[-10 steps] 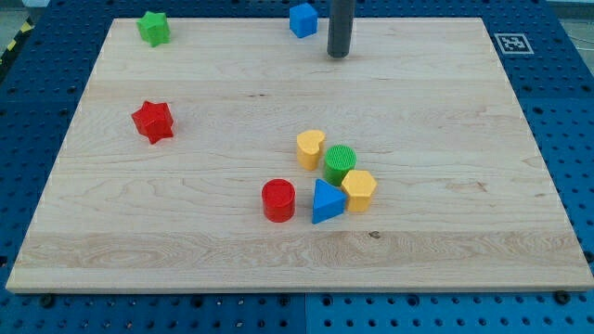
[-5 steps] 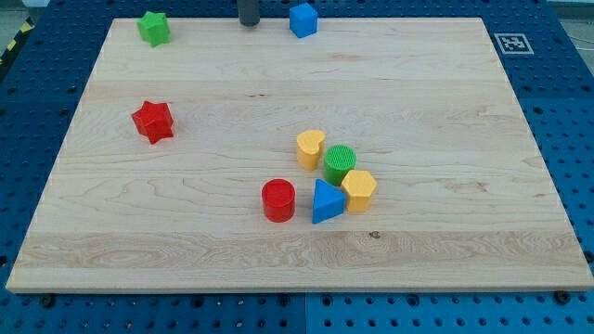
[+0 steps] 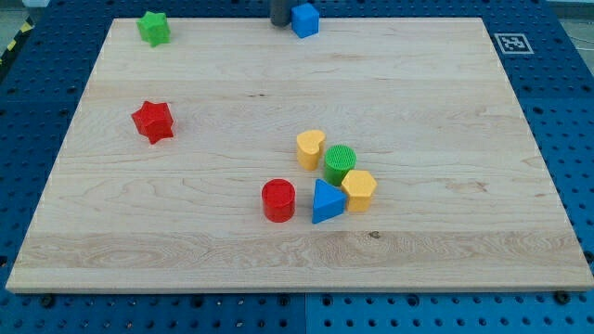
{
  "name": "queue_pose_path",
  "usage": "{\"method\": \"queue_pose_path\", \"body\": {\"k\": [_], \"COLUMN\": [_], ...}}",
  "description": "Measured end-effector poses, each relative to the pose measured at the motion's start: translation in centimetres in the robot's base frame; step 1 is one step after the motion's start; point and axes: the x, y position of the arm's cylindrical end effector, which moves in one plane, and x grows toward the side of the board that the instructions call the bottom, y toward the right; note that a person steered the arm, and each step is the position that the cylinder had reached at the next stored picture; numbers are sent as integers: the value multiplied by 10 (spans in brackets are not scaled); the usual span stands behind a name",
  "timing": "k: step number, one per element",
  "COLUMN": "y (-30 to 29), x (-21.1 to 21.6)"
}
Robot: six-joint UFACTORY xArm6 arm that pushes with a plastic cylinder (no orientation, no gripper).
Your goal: Slightly move the blue cube towards right side
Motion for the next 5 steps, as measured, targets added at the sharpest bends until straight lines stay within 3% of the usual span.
{"method": "queue_pose_path", "body": {"k": [4, 5], "y": [77, 65], "x": [27, 15]}}
